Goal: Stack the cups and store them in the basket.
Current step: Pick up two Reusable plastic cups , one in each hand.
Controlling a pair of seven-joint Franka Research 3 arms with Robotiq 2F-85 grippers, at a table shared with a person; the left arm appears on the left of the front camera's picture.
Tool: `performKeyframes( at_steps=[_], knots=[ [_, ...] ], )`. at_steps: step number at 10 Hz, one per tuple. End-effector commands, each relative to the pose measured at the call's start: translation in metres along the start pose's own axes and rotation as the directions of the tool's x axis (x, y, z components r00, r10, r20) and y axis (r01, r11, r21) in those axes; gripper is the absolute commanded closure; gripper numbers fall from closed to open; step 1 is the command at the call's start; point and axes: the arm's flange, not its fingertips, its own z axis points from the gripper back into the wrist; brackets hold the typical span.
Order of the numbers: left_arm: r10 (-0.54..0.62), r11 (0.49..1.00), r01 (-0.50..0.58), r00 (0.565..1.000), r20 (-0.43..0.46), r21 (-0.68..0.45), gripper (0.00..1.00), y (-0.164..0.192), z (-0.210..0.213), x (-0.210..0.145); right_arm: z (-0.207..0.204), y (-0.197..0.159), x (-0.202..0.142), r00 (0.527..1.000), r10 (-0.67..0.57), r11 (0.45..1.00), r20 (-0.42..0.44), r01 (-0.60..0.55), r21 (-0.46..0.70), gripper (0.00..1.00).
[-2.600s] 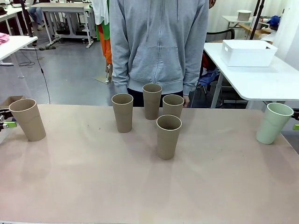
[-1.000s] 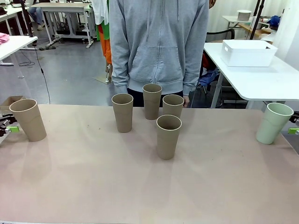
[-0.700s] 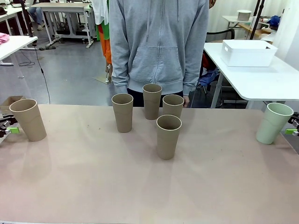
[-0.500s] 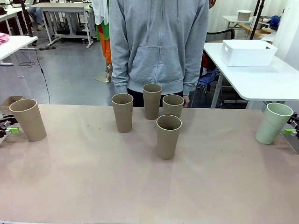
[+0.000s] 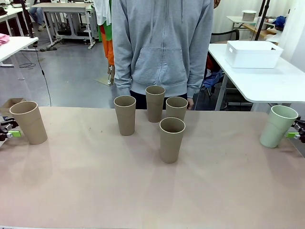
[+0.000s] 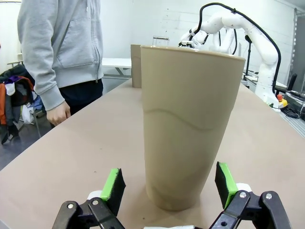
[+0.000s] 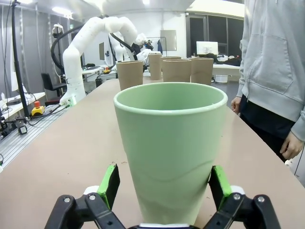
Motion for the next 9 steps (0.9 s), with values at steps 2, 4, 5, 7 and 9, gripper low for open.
performKeyframes(
  at_steps=[2,4,5,7,9],
  knots=[
    [-0.054,0.999,0.054,0.997,0.055,0.0,0.0,-0.001,-0.007,0.006,-0.011,0.008,0.005,1.0,0.012,1.0,-0.006,-0.012,-0.029,0.0],
    [-0.055,0.998,0.057,0.997,0.057,-0.034,0.0,-0.007,-0.012,0.007,-0.013,0.009,0.004,1.0,0.0,0.999,-0.009,0.0,-0.035,0.0],
    [-0.067,0.997,0.07,0.996,0.063,-0.04,0.0,-0.013,-0.017,0.01,-0.016,0.01,0.004,1.0,-0.005,0.999,-0.012,0.005,-0.039,0.0],
    [-0.091,0.995,0.093,0.994,0.057,-0.034,0.0,-0.019,-0.025,0.012,-0.021,0.01,0.005,1.0,-0.01,0.999,-0.01,0.009,-0.047,0.0],
    [-0.094,0.995,0.095,0.994,0.052,-0.03,0.0,-0.023,-0.035,0.009,-0.024,0.011,0.003,1.0,-0.014,0.999,-0.001,0.014,-0.053,0.0]
  ],
)
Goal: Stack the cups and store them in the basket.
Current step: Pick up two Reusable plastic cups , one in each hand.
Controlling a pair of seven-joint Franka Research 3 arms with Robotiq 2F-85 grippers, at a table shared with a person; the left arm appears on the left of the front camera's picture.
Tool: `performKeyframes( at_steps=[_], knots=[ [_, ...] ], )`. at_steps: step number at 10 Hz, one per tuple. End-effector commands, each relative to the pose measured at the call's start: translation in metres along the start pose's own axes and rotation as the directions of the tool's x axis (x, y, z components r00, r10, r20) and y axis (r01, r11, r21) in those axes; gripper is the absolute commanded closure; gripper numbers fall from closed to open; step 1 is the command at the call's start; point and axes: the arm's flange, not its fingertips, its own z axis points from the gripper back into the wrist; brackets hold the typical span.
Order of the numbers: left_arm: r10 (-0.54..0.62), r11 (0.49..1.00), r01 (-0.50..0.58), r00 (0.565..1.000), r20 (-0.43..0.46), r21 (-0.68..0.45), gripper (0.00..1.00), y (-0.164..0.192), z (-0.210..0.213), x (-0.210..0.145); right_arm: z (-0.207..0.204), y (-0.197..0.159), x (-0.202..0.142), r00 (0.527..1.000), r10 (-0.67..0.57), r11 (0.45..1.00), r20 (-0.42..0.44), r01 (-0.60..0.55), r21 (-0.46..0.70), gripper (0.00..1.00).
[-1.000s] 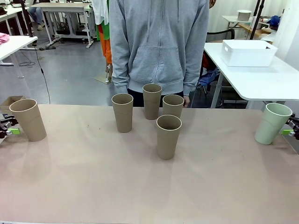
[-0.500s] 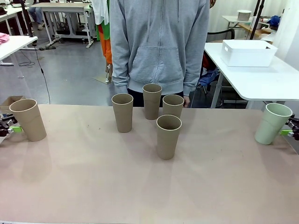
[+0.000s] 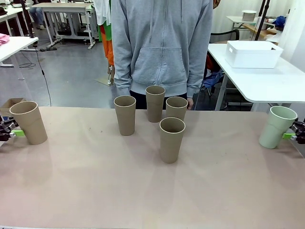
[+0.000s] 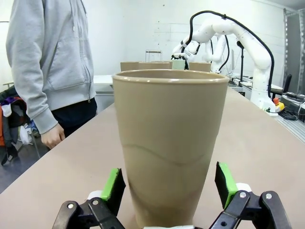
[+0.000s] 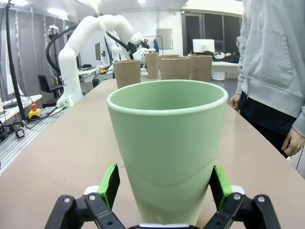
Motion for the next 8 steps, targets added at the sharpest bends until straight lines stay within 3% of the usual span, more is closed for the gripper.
performKeyframes(
  at_steps=[1,8],
  knots=[
    [-0.024,1.0,0.024,1.0,-0.014,0.003,0.0,-0.014,-0.015,0.003,-0.012,0.005,0.005,1.0,0.001,0.999,0.009,-0.001,-0.033,0.0],
    [-0.018,1.0,0.018,1.0,-0.004,0.011,0.0,-0.026,-0.051,0.0,-0.039,0.004,0.005,1.0,-0.027,0.999,-0.011,0.027,-0.023,0.0]
  ],
)
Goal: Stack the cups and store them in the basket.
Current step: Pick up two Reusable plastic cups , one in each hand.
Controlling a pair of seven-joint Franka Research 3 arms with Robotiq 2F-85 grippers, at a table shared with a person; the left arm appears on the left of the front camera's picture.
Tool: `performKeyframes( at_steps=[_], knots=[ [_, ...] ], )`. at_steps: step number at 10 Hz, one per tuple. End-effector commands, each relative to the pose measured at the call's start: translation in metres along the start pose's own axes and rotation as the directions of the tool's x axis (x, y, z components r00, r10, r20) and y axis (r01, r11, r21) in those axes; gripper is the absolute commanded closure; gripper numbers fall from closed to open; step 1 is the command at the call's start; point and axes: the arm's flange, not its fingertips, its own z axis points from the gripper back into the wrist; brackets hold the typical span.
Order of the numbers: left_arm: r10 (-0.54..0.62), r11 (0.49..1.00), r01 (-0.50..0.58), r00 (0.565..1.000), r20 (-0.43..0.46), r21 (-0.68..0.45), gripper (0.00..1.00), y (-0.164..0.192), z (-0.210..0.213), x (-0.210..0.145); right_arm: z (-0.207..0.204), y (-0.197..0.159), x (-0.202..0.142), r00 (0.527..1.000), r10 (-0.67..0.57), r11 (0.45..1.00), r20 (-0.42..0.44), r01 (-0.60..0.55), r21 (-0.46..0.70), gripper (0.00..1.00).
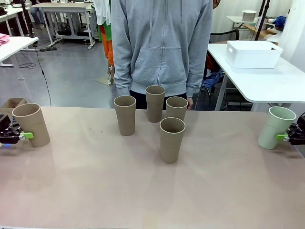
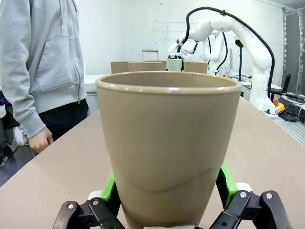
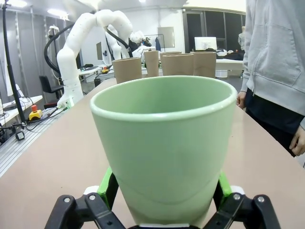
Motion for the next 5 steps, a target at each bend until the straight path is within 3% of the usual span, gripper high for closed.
performKeyframes(
  at_steps=[1,5],
  knots=[
    [-0.026,0.999,0.026,1.0,0.001,0.02,0.0,-0.013,-0.017,0.0,-0.015,0.003,0.009,1.0,-0.011,0.999,-0.001,0.011,-0.036,0.0],
    [-0.026,1.0,0.026,0.999,0.027,0.014,0.0,-0.021,-0.036,-0.004,-0.021,0.004,0.009,1.0,-0.017,0.999,-0.001,0.017,-0.03,0.0]
  ],
)
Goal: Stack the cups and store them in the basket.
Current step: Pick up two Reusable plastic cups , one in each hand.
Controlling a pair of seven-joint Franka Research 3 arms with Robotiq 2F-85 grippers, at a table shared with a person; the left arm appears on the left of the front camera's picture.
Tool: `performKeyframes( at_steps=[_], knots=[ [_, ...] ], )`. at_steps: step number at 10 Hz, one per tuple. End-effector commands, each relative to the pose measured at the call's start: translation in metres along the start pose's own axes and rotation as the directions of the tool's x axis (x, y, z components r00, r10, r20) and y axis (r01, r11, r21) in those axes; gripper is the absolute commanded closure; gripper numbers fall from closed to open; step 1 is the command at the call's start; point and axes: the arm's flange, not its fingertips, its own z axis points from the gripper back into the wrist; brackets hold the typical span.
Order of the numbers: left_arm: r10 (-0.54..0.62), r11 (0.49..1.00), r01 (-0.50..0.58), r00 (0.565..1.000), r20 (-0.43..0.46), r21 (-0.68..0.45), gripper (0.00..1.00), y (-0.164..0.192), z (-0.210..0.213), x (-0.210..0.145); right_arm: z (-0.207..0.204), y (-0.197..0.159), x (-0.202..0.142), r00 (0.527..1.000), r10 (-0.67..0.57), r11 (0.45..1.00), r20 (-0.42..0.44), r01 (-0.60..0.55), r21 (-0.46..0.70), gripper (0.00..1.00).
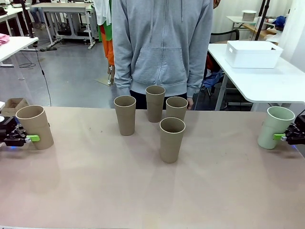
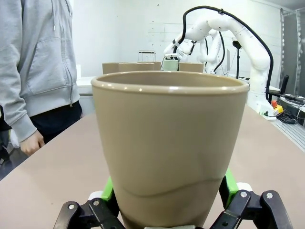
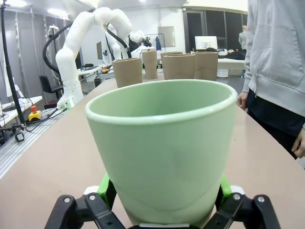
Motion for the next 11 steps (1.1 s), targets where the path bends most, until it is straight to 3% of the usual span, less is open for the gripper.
performKeyframes(
  at_steps=[1,4,7,8,9,10,11],
  knots=[
    [-0.038,0.999,0.037,0.999,0.021,0.029,0.0,-0.009,-0.012,0.0,-0.013,0.002,0.005,1.0,-0.016,0.999,-0.001,0.016,-0.028,0.0],
    [-0.046,0.998,0.045,0.998,0.038,0.035,0.0,-0.012,-0.018,0.0,-0.015,0.003,0.003,1.0,-0.021,1.0,0.005,0.021,-0.021,0.0],
    [-0.064,0.997,0.063,0.998,0.022,0.035,0.26,-0.013,-0.018,-0.001,-0.014,0.003,0.003,1.0,-0.016,1.0,0.01,0.016,-0.024,0.28],
    [-0.067,0.997,0.066,0.997,0.023,0.04,0.38,-0.014,-0.017,-0.001,-0.014,0.003,0.003,1.0,-0.013,1.0,0.014,0.013,-0.019,0.25],
    [-0.074,0.997,0.073,0.997,0.025,0.04,0.45,-0.014,-0.016,-0.001,-0.014,0.003,0.003,1.0,-0.012,1.0,0.013,0.012,-0.014,0.47],
    [-0.07,0.996,0.068,0.997,0.042,0.051,0.57,-0.014,-0.016,0.001,-0.014,0.004,0.005,0.999,0.025,1.0,0.045,-0.026,0.01,0.45],
    [-0.021,1.0,0.021,1.0,0.02,0.018,0.57,0.001,-0.01,0.007,-0.007,0.002,-0.003,1.0,-0.011,1.0,0.005,0.011,0.006,0.45]
  ],
)
